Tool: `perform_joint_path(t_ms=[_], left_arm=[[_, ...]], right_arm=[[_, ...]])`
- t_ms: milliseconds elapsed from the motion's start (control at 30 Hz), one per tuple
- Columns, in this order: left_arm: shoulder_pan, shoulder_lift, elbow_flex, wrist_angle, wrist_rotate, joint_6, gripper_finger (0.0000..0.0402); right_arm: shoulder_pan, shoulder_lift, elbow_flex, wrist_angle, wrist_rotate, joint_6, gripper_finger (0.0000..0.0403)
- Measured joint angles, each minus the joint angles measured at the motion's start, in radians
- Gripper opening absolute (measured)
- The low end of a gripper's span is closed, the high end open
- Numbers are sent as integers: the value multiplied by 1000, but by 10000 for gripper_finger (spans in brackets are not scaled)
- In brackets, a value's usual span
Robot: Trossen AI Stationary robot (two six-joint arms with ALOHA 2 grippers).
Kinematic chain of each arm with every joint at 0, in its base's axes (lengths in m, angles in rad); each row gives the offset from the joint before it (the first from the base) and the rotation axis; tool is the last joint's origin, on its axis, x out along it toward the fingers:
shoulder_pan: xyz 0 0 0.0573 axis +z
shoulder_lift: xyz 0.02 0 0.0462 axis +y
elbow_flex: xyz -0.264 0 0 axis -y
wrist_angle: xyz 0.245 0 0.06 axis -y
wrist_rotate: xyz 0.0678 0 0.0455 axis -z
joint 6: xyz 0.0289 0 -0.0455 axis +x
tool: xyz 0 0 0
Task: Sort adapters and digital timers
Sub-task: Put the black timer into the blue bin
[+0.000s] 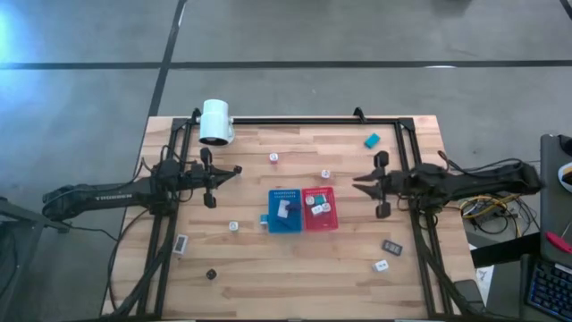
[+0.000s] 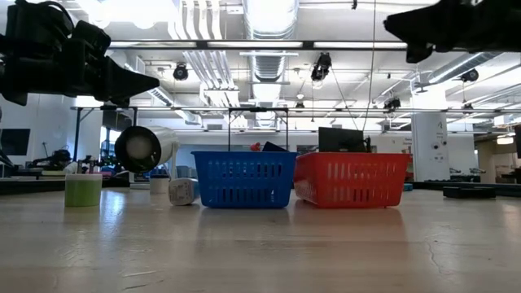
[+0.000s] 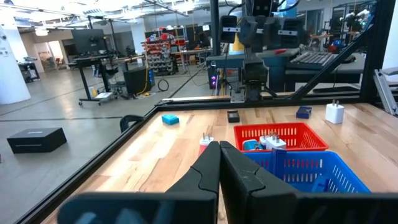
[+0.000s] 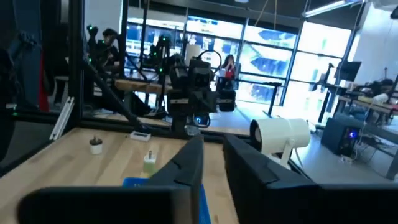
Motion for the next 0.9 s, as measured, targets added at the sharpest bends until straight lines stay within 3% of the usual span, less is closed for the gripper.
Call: perform_joint_path(t_ms=[200,500,900], left_arm=[[0,0,0,0,0,-7,9],[0,0,0,0,0,-12,9],[0,0,0,0,0,-11,9]], right_arm=[[0,-94,-32,-57,-5,-32,11],[-6,-146,-68,-69,-5,-50,8],[-135,-146,-100,-92,-21,11,8]])
